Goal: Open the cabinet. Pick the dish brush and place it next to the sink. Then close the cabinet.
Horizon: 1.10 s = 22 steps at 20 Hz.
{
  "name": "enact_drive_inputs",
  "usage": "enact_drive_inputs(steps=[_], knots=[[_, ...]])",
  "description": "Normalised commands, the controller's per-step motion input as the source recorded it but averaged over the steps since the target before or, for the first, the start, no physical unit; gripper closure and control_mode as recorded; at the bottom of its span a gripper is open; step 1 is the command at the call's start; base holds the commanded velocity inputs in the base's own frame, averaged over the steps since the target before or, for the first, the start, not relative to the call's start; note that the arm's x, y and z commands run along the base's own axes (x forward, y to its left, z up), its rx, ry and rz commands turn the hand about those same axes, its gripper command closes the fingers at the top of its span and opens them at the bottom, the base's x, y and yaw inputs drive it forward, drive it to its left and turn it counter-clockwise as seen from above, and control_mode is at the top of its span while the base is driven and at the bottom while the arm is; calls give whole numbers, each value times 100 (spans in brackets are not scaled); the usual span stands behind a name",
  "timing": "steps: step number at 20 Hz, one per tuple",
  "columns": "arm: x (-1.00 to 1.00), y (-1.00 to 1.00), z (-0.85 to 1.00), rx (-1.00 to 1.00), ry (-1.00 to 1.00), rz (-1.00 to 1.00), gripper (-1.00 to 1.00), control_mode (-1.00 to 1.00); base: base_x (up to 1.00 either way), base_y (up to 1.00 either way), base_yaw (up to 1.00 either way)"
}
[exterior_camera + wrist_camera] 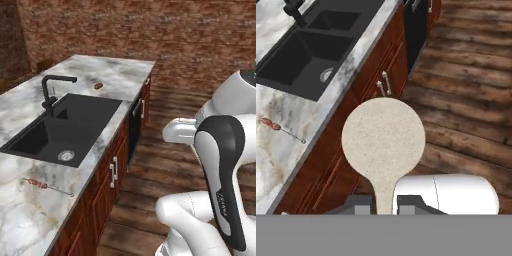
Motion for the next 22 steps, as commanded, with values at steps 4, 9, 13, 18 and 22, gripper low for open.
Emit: enact_drive_inputs(steps=[4,9,13,18,22], knots=[[0,0,0,0,0,0,100,100,0,-5,86],[0,0,0,0,0,0,100,100,13,-30,77],[0,0,0,0,0,0,100,100,27,-50,62],[0,0,0,0,0,0,100,100,10,-94,36],[0,0,0,0,0,0,100,100,31,-89,31]])
